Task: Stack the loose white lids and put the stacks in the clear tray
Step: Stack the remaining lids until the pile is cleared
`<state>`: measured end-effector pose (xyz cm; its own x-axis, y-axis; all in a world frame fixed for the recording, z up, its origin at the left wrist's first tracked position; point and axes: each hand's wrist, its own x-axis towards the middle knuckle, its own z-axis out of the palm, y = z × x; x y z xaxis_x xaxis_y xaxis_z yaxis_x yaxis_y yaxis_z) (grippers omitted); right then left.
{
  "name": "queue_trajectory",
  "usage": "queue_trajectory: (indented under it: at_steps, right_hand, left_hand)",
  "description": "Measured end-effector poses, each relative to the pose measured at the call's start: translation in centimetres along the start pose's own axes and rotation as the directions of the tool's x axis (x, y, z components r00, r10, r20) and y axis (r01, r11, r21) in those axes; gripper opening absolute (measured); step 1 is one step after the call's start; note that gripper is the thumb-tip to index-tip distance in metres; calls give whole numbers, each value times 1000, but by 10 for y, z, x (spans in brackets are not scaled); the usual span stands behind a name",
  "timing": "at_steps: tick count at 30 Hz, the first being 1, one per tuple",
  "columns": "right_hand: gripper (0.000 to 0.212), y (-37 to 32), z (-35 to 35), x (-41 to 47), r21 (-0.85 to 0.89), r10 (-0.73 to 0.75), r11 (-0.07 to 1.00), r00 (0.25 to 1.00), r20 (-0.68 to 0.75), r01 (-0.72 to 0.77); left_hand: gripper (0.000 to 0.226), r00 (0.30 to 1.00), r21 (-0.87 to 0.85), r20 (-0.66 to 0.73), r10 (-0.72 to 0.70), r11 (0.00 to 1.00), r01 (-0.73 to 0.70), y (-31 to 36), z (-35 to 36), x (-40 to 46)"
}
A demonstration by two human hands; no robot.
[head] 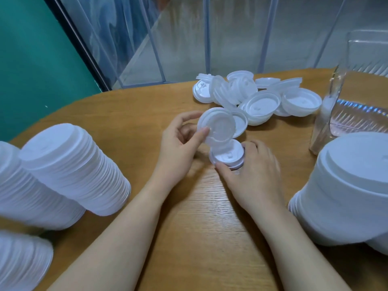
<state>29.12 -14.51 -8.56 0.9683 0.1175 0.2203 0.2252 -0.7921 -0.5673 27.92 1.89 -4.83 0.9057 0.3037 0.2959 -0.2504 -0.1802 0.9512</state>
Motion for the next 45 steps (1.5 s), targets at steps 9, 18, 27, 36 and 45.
queue_trajectory:
  at_steps: [9,18,27,36,45]
  right_hand:
    - [59,2,-9,-3,3,-22,1000,999,35,22]
    - [87,3,-12,-2,14,-13,1000,994,108,12]
    - [72,6,-9,-3,5,-52,999,996,73,51]
    - [83,6,-7,-3,-20,-44,999,997,61,46]
    - [78,4,-7,-4,-74,-32,997,997,69,37]
  left_hand:
    - [16,977,159,147,-156,978,133,-12,3,-4]
    - [22,974,477,228,-13,873,-100,-17,7,-5]
    - [29,960,539,281,-3,828,-155,-22,7,-1]
    - [21,990,506,142,10,859,-82,-30,6,4]
    - [37,975,490,54,-216,856,163,-31,22,46]
